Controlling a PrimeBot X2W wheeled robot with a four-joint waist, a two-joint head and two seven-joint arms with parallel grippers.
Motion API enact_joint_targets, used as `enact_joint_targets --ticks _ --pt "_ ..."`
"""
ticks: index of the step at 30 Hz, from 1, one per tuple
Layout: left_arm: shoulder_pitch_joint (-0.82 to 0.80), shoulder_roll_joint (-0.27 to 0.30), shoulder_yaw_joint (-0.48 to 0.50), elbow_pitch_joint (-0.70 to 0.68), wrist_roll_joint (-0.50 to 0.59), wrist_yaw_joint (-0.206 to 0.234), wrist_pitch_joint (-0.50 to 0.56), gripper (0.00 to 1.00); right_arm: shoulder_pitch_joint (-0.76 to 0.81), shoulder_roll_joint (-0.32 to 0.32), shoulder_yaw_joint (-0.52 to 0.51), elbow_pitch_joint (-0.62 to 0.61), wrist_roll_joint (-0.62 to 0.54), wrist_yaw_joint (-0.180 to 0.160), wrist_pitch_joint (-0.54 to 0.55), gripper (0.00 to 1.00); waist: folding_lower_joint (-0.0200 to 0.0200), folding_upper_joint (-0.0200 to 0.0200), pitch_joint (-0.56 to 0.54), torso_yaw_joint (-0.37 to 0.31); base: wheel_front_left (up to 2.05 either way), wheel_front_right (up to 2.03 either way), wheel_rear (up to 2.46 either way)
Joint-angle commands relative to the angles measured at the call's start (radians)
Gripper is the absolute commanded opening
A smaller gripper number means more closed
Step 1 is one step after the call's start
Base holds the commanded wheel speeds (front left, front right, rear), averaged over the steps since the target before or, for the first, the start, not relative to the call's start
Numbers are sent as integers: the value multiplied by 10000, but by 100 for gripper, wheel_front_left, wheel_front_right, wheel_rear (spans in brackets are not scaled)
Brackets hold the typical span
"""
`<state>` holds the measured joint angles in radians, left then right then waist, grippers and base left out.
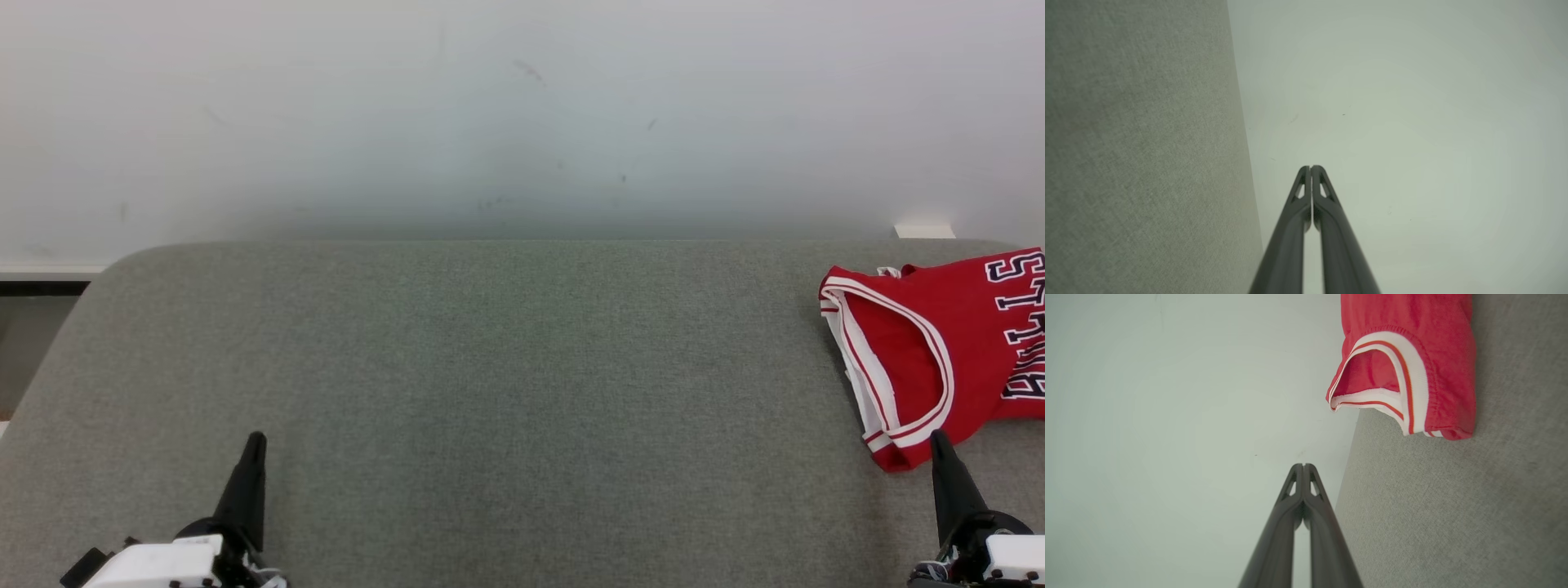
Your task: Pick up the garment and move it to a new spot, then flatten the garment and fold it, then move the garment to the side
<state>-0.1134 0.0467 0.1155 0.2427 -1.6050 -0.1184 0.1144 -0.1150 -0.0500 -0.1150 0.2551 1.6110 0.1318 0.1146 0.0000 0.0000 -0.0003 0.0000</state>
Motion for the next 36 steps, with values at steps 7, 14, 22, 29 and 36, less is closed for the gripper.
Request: enact_joint_targets --ticks 7,14,22,29,36 --pt "-40 66 23 -38 -119 -48 47 0 -69 -3 -42 -43 8 -21 45 0 0 0 0 0 0 0 0" --pt "-40 66 22 -37 -118 -49 47 0 -69 -3 -42 -43 8 -21 45 0 0 0 0 0 0 0 0" --pt "-40 66 22 -37 -120 -49 47 0 -69 -3 -42 -44 8 -21 46 0 0 0 0 0 0 0 0" --pt "-40 66 22 -37 -118 -49 46 0 -69 -3 -43 -44 7 -21 46 0 0 0 0 0 0 0 0" --pt "-40 66 21 -37 -120 -49 46 0 -69 -3 -43 -44 7 -21 46 0 0 0 0 0 0 0 0"
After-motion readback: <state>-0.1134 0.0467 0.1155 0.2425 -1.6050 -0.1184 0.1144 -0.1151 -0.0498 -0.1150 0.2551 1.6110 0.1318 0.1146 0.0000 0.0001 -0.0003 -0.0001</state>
